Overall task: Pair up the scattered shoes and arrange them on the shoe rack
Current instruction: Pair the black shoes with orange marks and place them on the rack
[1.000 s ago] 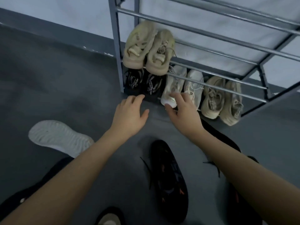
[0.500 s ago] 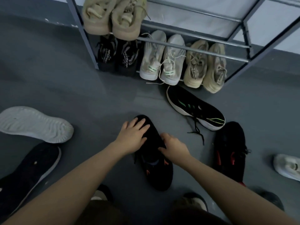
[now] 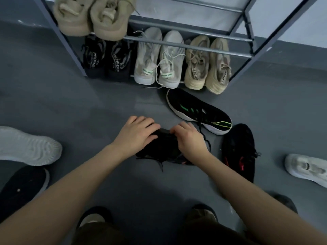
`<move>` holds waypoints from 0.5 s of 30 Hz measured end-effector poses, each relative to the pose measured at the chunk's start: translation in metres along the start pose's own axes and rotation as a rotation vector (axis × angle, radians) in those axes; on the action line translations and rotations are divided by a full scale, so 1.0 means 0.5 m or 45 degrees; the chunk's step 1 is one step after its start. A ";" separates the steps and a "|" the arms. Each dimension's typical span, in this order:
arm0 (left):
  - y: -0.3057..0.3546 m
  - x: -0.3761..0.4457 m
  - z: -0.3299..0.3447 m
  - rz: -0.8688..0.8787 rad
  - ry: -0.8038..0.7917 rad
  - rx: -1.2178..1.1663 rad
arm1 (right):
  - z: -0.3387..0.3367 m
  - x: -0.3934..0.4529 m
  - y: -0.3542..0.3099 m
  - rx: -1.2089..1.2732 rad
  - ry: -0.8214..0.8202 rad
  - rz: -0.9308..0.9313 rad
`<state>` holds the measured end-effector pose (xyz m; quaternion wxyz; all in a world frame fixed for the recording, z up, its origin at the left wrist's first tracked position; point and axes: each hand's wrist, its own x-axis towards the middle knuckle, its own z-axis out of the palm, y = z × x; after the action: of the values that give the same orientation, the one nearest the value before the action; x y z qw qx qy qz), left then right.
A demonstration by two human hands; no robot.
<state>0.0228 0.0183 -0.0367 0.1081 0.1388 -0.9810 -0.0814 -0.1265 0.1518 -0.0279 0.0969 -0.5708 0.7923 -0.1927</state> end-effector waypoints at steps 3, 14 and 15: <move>0.015 0.020 -0.001 0.079 0.008 0.050 | -0.026 -0.003 0.019 0.080 0.045 -0.007; 0.196 0.037 0.000 -0.602 0.054 -0.465 | -0.089 -0.115 0.072 0.032 0.308 0.793; 0.214 0.041 0.001 -0.624 0.033 -0.481 | -0.095 -0.137 0.075 0.058 0.323 0.896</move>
<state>-0.0237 0.1138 -0.0131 0.1217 0.3498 -0.8843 -0.2842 -0.1542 0.2357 -0.0050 0.0707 -0.2328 0.9412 -0.2343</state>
